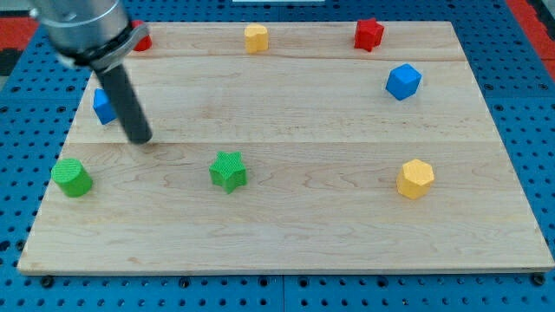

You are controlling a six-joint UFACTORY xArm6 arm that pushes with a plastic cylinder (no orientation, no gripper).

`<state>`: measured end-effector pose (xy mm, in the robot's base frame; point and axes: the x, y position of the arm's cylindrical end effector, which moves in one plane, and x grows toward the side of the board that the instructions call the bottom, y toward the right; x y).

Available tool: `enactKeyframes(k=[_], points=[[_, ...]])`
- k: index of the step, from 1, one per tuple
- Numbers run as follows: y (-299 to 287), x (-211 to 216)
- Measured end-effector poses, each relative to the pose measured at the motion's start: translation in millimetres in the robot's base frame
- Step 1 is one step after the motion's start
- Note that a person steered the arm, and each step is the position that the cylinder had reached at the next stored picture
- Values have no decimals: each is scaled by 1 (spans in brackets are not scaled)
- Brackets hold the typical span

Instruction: Move the red star upwards

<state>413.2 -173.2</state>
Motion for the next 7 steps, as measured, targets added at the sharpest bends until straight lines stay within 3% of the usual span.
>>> enactKeyframes(k=[2,3,4,5,6,7], points=[[175,-91],[285,-114],[355,-139],[393,-169],[387,-184],[322,-199]])
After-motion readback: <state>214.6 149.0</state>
